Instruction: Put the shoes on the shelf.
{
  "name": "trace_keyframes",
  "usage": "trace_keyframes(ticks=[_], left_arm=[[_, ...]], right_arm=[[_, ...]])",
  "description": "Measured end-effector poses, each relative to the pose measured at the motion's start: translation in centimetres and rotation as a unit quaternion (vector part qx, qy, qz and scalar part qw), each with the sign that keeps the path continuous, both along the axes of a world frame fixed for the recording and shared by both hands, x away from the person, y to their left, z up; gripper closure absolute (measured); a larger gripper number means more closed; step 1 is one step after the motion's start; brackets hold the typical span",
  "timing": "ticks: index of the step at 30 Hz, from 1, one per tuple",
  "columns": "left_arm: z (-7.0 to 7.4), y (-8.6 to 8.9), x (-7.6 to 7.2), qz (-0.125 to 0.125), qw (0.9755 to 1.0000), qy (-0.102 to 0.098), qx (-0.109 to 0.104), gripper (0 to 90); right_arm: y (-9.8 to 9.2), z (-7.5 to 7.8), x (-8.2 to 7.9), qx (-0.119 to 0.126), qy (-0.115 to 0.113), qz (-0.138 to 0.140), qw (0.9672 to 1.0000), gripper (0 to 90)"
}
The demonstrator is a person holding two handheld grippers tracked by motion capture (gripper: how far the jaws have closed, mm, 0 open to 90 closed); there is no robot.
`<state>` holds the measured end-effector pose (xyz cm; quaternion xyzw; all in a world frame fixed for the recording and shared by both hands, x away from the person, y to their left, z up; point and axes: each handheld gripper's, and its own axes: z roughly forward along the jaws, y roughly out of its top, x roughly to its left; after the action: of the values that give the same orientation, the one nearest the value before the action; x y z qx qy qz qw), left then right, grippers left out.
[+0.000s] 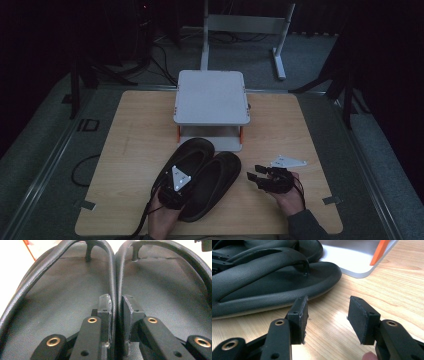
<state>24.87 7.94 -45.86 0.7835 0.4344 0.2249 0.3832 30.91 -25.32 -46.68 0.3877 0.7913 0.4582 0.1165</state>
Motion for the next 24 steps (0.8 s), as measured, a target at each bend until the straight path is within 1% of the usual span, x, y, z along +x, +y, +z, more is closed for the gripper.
trace_keyframes(ticks=[7, 13, 15, 16, 17, 24], left_arm=[[0.3, -0.3, 0.5, 0.009, 0.9999, -0.007, -0.011, 77.5], [0.6, -0.5, 0.9, 0.017, 0.9997, -0.010, -0.015, 77.6], [0.6, -0.7, 1.1, 0.018, 0.9997, -0.012, -0.013, 77.6], [0.6, -0.8, 1.1, 0.021, 0.9996, -0.012, -0.015, 77.6], [0.6, -0.8, 1.2, 0.021, 0.9996, -0.013, -0.013, 77.6], [0.5, -1.4, 1.9, 0.037, 0.9990, -0.016, -0.019, 77.6]], right_arm=[[-0.5, -0.2, 0.1, -0.001, 0.002, -0.008, 1.0000, 49.8], [-0.7, -0.3, 0.2, 0.000, 0.004, -0.012, 0.9999, 49.8], [-0.8, -0.4, 0.2, -0.001, 0.004, -0.014, 0.9999, 49.8], [-0.8, -0.4, 0.2, -0.001, 0.004, -0.014, 0.9999, 49.8], [-0.9, -0.4, 0.2, -0.001, 0.005, -0.016, 0.9999, 49.7], [-1.2, -0.6, 0.3, -0.004, 0.007, -0.022, 0.9997, 49.7]])
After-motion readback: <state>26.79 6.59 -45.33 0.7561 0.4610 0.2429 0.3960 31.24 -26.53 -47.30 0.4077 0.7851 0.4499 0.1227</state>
